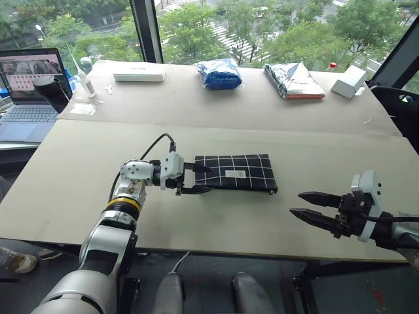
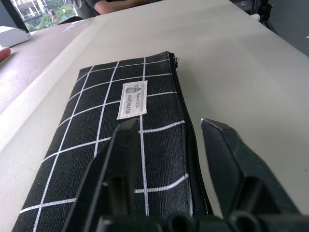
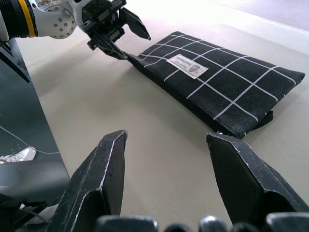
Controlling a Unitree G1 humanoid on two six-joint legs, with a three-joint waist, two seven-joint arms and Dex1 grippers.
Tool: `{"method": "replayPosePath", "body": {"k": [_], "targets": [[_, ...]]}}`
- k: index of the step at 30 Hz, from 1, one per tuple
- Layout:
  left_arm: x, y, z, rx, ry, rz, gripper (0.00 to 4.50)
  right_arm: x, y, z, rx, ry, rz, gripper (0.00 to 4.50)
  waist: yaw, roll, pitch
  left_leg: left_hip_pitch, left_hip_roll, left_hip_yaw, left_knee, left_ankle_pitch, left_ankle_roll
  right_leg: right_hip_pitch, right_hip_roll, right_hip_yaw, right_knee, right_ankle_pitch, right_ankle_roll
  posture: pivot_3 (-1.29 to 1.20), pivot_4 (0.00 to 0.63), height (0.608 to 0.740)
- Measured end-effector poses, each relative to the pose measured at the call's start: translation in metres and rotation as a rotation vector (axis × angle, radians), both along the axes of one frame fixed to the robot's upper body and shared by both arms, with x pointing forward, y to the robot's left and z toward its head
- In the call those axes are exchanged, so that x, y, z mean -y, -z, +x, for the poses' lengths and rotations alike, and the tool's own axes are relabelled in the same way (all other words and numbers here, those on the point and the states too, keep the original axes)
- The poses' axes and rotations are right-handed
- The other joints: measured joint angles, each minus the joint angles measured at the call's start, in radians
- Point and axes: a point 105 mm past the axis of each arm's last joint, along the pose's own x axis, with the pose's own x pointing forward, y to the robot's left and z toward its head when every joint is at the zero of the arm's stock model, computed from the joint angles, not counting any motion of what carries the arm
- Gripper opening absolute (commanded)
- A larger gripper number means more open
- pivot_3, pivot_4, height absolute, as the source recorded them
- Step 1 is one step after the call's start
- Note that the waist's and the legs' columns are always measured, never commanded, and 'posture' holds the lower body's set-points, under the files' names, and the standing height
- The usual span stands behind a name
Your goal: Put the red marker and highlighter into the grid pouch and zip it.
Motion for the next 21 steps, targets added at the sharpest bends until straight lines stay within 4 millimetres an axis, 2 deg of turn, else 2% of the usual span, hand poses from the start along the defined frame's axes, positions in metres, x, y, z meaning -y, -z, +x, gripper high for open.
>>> {"method": "replayPosePath", "body": {"k": [1, 5, 8, 13, 16, 21], "targets": [[-0.002, 0.0, 0.001, -0.001, -0.011, -0.008, 4.31, 0.0, 0.0, 0.002, 0.0, 0.0, 0.002, 2.94, 0.0, 0.0, 0.0, 0.0, 0.0, 0.0, 0.0, 0.0, 0.0, 0.0, 0.0, 0.0, 0.0, 0.0, 0.0, 0.0, 0.15, 0.74], [-0.01, 0.003, -0.001, -0.043, -0.046, -0.025, 4.31, 0.003, -0.002, 0.01, 0.011, 0.004, 0.005, 2.94, -0.001, 0.0, 0.0, 0.0, 0.0, 0.0, 0.0, 0.0, 0.0, 0.0, 0.0, 0.0, 0.001, 0.001, -0.002, 0.0, 0.15, 0.74], [-0.021, 0.001, -0.003, -0.163, -0.122, -0.099, 4.31, 0.004, -0.001, 0.015, 0.008, -0.008, 0.016, 2.94, -0.006, 0.0, 0.0, 0.0, 0.0, -0.001, 0.0, 0.0, 0.0, 0.0, 0.0, -0.001, 0.001, 0.001, -0.002, 0.0, 0.15, 0.74], [-0.075, 0.016, -0.025, -0.43, -0.437, -0.157, 4.31, 0.029, 0.002, 0.037, 0.005, 0.089, 0.073, 2.94, -0.021, 0.001, 0.0, 0.001, 0.001, -0.002, -0.001, 0.0, 0.0, 0.0, 0.0, -0.002, 0.002, 0.001, -0.002, 0.0, 0.15, 0.74], [-0.098, 0.025, -0.034, -0.479, -0.671, -0.19, 4.31, 0.036, 0.003, 0.053, 0.02, 0.128, 0.112, 2.94, -0.016, 0.001, 0.0, 0.001, 0.001, -0.002, 0.0, 0.0, 0.0, 0.0, 0.0, -0.002, 0.003, 0.001, -0.003, 0.0, 0.15, 0.74], [-0.131, 0.027, -0.051, -0.466, -0.906, -0.224, 4.31, 0.039, 0.009, 0.07, 0.024, 0.167, 0.165, 2.94, -0.001, 0.001, 0.0, 0.002, 0.001, -0.002, 0.001, 0.0, 0.0, 0.001, 0.0, -0.003, 0.003, 0.001, -0.003, 0.0, 0.15, 0.74]]}}
